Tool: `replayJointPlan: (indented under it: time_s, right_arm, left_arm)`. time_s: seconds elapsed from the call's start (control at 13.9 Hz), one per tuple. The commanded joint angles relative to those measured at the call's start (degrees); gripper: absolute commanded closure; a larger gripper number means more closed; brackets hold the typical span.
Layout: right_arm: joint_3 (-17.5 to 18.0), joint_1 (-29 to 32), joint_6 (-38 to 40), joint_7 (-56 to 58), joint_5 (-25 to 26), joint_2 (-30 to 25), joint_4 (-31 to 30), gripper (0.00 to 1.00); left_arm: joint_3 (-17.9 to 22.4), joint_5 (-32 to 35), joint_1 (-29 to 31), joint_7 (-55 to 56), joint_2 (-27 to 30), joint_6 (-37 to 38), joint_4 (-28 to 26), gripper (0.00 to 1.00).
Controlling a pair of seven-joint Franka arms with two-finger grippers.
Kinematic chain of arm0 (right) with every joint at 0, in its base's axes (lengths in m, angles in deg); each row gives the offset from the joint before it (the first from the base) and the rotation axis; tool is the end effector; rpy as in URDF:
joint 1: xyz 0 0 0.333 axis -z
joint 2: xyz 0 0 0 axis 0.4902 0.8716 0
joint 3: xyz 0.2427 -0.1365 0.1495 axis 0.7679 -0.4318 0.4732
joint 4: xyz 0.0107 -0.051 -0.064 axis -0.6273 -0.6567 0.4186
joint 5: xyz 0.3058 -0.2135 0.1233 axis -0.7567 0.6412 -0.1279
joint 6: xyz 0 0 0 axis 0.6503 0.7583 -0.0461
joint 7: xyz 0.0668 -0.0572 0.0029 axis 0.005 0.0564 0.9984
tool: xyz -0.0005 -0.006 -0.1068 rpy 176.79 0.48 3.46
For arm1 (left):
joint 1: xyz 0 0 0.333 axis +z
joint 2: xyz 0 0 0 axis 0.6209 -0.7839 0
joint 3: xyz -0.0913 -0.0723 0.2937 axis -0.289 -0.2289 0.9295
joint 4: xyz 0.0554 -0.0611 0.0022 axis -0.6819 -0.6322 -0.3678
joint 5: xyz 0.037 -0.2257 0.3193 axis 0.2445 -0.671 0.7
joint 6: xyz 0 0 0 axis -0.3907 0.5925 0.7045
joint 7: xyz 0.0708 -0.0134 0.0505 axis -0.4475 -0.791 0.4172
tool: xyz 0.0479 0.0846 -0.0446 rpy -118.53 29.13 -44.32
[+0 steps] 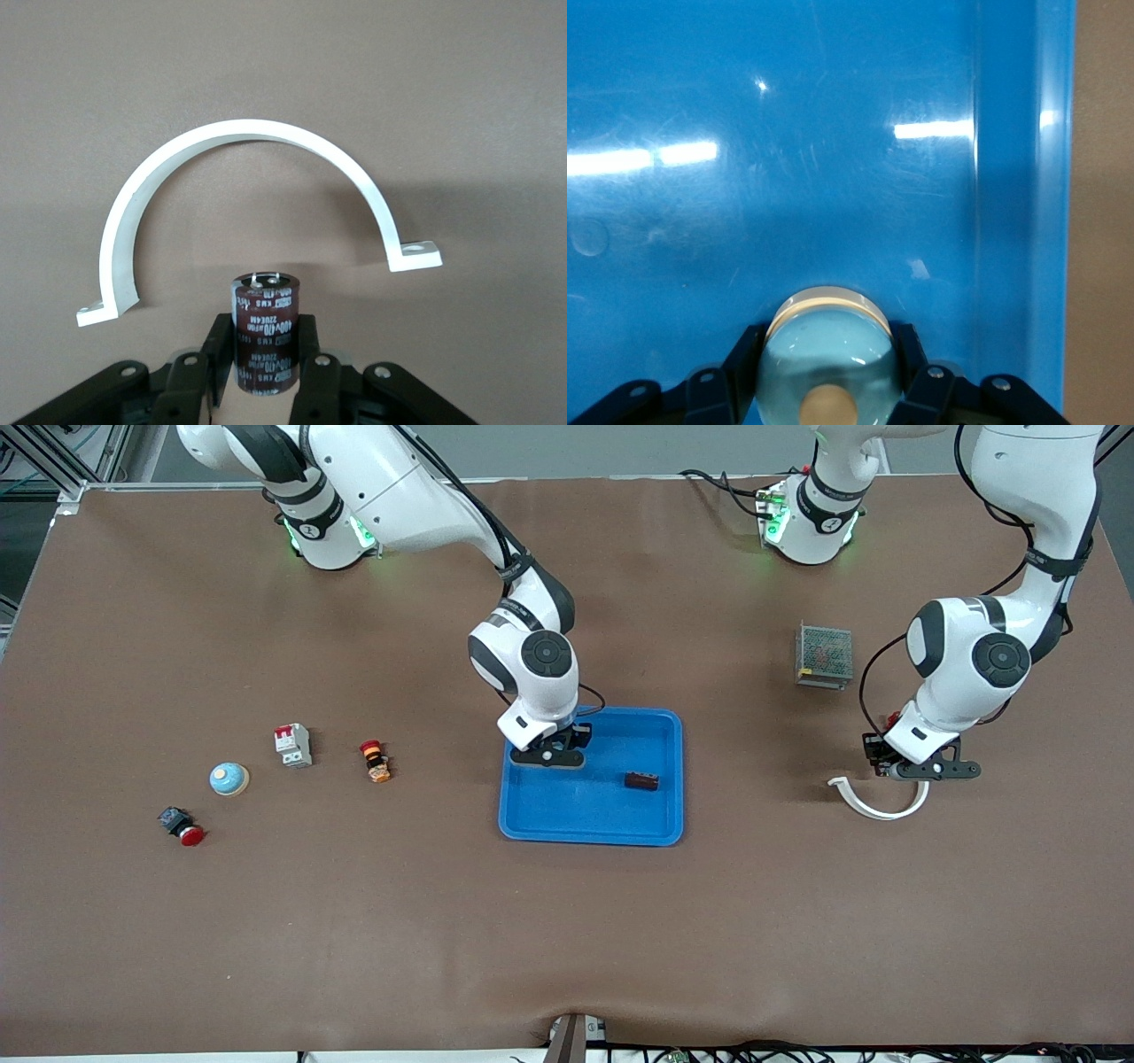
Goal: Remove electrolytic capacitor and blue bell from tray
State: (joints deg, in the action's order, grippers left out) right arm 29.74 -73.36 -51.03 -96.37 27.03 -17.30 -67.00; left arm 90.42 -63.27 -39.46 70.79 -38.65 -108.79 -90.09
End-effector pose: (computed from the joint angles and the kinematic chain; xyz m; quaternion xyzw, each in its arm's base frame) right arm 0.4945 0.4963 0.1832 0.9992 -0.0348 0.0203 0.0082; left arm 0.5285 0.0302 0.2188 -0.9989 0.0183 -0.0281 0.0341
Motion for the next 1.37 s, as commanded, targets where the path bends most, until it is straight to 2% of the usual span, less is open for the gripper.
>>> replayJointPlan:
  time_s: [0.0,0.14,0.5,0.65,0.93,1.22,1.29]
  right_arm:
    - [-0.1,0.3,-0.1,-0.1,1.1,-0.3,0.8,0.44]
    - [-0.1,0.9,1.9,0.0,0.6,-1.0,1.7,0.44]
    - [0.3,4.4,17.5,6.3,-0.1,-3.8,8.5,0.44]
    - [0.0,7.1,21.0,13.3,-2.3,-7.5,8.3,0.44]
    - [0.0,14.3,29.9,27.4,-2.7,-14.5,7.3,0.44]
    - [0.0,19.8,32.3,38.1,-2.8,-20.1,3.7,0.46]
    - [-0.1,21.0,32.1,40.4,-2.8,-21.6,1.9,0.46]
  left_arm:
    - [0.1,-0.2,0.7,-1.0,-2.1,-0.9,1.6,1.0]
    - [0.1,-0.2,1.2,-1.0,-3.3,-1.0,2.1,1.0]
    - [0.1,-0.1,1.3,-1.0,-4.0,-1.8,2.1,1.0]
    - [0.1,-0.1,1.3,-1.0,-4.1,-2.1,2.1,1.0]
    - [0.0,-0.1,1.3,-1.0,-4.2,-2.2,2.0,1.0]
    - [0.1,-0.1,1.2,-1.8,-4.7,-2.3,2.1,1.0]
    - [0.1,-0.1,1.2,-2.4,-4.7,-2.3,2.1,0.89]
